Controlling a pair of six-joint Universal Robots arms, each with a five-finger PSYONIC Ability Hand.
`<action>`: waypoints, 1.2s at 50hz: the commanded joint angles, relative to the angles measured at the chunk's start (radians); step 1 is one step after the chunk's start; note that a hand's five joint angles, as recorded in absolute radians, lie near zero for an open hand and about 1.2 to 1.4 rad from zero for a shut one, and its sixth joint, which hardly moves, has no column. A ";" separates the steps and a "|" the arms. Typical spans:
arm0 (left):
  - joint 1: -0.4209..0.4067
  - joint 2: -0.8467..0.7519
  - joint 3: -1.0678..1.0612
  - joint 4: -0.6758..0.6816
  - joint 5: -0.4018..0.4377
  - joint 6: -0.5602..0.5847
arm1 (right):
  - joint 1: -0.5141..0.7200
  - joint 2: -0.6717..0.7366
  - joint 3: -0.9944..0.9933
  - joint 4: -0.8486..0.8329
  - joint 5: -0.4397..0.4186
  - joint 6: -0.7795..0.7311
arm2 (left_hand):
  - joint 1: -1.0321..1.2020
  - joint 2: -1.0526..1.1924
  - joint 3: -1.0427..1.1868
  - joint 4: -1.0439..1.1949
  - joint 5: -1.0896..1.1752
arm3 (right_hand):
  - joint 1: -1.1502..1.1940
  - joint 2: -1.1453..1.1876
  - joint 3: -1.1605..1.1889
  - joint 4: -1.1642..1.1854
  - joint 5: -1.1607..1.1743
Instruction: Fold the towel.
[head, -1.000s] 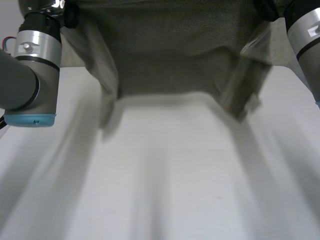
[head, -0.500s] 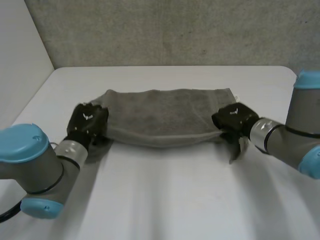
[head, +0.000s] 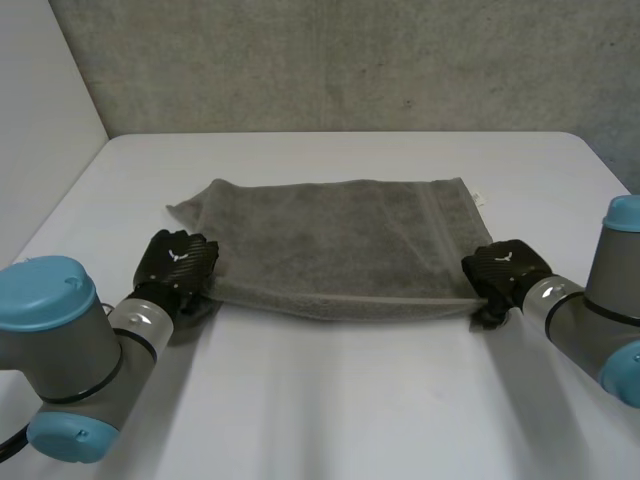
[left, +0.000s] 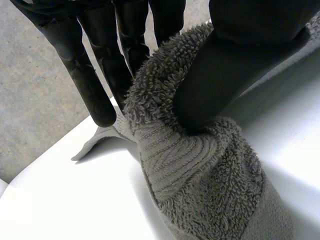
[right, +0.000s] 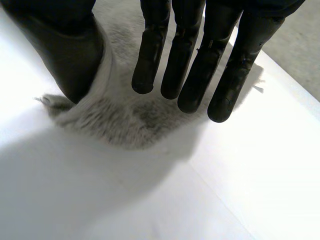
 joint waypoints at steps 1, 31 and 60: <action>0.000 0.006 -0.003 0.000 -0.001 0.000 | -0.039 -0.035 0.044 -0.006 0.000 0.002 | 0.169 0.164 0.163 0.164 0.157 | -0.008 -0.028 -0.018 -0.021 -0.006; 0.047 0.158 -0.032 -0.116 0.021 0.008 | -0.135 -0.140 0.117 -0.025 -0.128 -0.003 | -0.911 -0.917 -0.918 -0.917 -0.924 | 0.520 0.499 0.510 0.506 0.522; 0.236 0.030 0.112 -0.396 0.279 -0.170 | -0.125 -0.120 0.125 -0.038 -0.133 -0.046 | -0.391 -0.397 -0.398 -0.397 -0.404 | 0.520 0.499 0.510 0.506 0.522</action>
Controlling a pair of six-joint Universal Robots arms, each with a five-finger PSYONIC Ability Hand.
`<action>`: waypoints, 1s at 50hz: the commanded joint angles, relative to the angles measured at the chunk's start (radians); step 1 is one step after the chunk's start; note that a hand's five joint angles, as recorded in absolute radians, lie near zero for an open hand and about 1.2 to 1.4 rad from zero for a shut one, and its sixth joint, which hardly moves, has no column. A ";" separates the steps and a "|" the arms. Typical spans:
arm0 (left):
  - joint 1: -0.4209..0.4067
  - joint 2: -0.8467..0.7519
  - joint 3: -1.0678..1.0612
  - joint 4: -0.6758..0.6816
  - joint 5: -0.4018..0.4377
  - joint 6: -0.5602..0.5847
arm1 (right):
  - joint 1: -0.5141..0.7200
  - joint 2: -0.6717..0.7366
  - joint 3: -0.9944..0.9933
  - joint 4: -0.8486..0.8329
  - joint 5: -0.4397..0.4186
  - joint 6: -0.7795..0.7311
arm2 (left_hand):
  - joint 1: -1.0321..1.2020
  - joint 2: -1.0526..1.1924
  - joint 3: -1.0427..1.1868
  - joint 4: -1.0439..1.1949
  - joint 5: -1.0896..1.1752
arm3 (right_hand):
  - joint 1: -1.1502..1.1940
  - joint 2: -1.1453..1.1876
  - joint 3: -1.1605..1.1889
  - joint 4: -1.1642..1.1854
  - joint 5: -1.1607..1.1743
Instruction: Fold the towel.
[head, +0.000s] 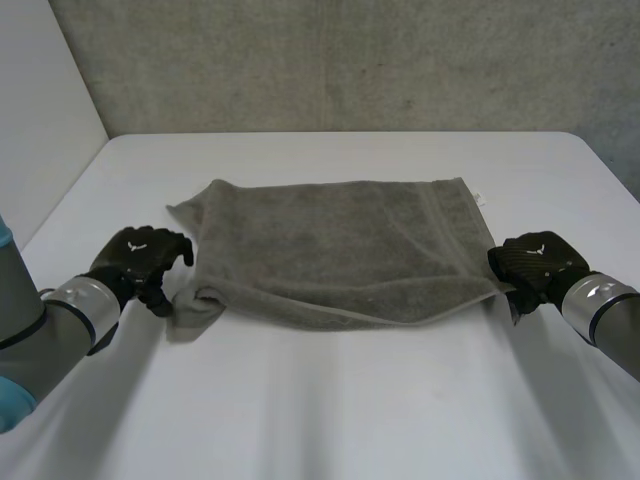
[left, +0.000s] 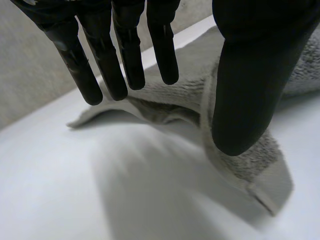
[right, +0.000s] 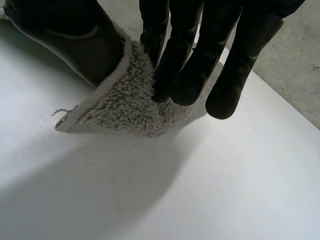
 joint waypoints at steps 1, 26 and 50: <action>0.028 -0.050 0.048 -0.103 0.049 -0.102 | 0.001 0.011 0.001 0.001 0.002 -0.025 | 0.191 0.191 0.192 0.195 0.194 | 0.069 0.057 0.055 0.059 0.056; 0.027 -0.072 0.061 -0.093 0.046 -0.136 | -0.010 -0.027 -0.016 0.013 0.001 -0.025 | 0.808 0.808 0.808 0.811 0.810 | 0.069 0.057 0.055 0.059 0.056; 0.025 0.421 0.100 0.002 0.054 -0.061 | -0.164 -0.332 -0.486 0.610 -0.130 -0.115 | 0.808 0.808 0.808 0.811 0.810 | 0.069 0.057 0.055 0.059 0.056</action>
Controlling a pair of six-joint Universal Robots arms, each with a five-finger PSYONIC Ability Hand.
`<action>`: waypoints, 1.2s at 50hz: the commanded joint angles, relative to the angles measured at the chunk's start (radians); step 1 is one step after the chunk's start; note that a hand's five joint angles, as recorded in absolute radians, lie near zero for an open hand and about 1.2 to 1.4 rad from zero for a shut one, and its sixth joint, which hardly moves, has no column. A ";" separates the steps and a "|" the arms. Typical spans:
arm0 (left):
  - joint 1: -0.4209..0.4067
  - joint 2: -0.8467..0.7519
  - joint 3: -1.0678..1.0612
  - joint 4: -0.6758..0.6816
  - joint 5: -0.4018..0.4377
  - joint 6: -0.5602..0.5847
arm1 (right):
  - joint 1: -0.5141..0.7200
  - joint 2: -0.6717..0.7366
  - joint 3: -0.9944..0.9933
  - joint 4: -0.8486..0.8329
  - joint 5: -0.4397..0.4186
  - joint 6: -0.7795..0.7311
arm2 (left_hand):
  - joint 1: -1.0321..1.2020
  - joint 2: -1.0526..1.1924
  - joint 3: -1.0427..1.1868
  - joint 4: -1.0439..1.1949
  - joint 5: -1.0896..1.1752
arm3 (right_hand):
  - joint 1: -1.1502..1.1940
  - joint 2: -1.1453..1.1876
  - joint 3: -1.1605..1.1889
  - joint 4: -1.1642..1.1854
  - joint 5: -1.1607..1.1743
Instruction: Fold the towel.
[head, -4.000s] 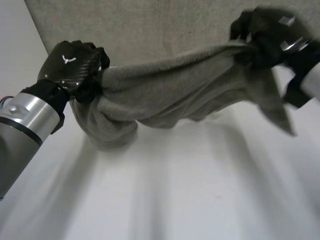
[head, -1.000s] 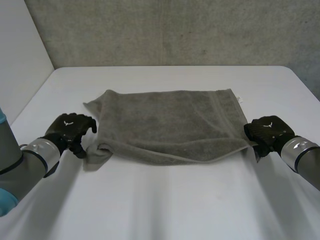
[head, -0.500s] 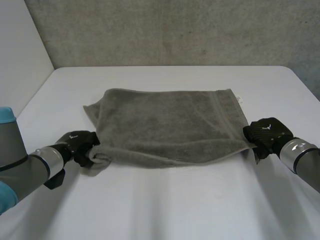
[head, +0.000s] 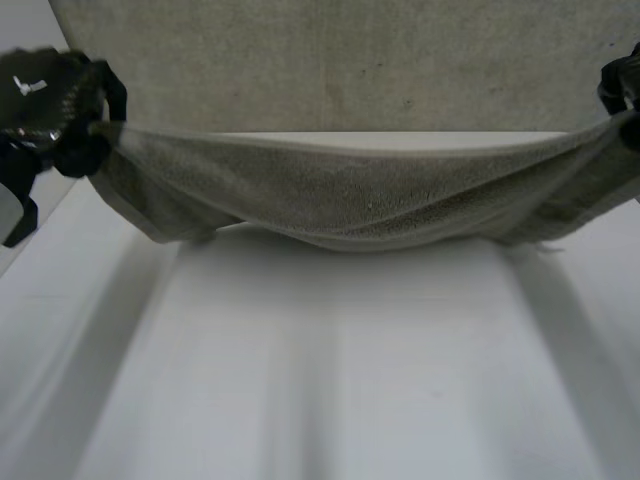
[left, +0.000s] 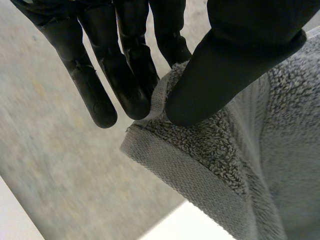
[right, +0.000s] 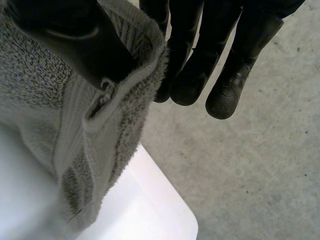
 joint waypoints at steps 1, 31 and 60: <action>-0.004 -0.067 0.021 0.008 0.001 0.053 | -0.017 0.128 -0.108 0.133 0.001 -0.101 | 0.217 0.180 0.181 0.179 0.202 | 0.069 0.056 0.053 0.059 0.055; -0.120 -0.600 0.796 0.332 -0.241 0.050 | 0.313 0.424 -0.434 -0.714 0.271 -0.061 | 0.217 0.180 0.181 0.179 0.202 | 0.069 0.056 0.053 0.059 0.055; -0.050 -0.586 -0.077 0.343 -0.025 0.209 | 0.262 0.515 0.160 -0.288 0.188 -0.104 | 0.217 0.180 0.181 0.179 0.202 | 0.069 0.056 0.053 0.059 0.055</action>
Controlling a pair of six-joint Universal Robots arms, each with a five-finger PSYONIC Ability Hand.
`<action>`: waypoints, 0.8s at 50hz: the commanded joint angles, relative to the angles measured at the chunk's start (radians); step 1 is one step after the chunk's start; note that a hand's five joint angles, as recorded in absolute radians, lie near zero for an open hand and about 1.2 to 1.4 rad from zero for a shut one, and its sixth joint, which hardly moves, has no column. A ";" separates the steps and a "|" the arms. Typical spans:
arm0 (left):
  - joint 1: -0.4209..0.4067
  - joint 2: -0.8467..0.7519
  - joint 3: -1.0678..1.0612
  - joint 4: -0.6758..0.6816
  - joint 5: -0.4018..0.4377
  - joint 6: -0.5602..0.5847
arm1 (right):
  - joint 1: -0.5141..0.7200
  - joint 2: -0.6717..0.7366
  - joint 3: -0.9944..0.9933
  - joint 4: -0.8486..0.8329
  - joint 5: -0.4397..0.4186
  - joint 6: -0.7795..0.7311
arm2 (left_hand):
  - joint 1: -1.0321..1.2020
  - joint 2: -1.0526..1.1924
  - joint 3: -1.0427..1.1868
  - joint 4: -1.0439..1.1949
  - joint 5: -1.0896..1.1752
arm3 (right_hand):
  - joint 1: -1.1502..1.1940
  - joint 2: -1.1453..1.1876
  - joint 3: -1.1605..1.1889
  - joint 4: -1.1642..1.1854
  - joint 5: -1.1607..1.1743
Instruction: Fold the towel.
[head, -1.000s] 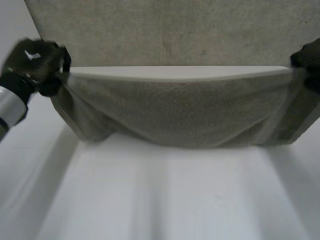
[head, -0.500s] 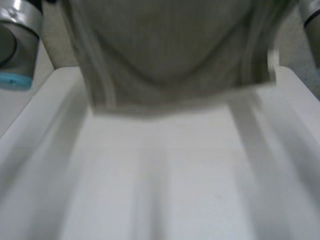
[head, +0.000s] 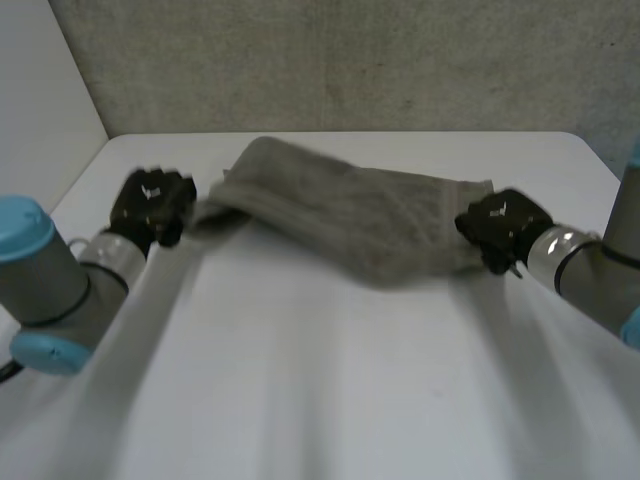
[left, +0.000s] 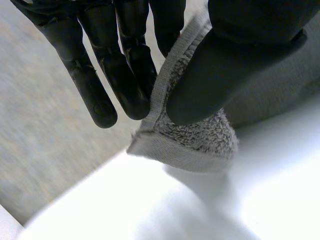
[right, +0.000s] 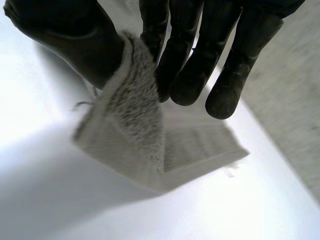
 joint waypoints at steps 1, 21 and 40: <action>0.060 0.121 -0.158 -0.010 0.060 0.122 | -0.045 -0.082 0.100 0.011 -0.001 -0.003 | 0.216 0.179 0.180 0.178 0.198 | 0.069 0.056 0.053 0.059 0.049; 0.287 0.655 -0.336 -0.188 0.293 0.127 | -0.375 -0.641 0.183 0.246 -0.233 -0.103 | 0.216 0.179 0.180 0.178 0.198 | 0.069 0.056 0.053 0.059 0.049; 0.177 0.206 -0.207 -0.190 0.280 0.139 | -0.288 -0.269 0.112 0.247 -0.216 -0.099 | 0.216 0.179 0.180 0.178 0.198 | 0.069 0.056 0.053 0.059 0.049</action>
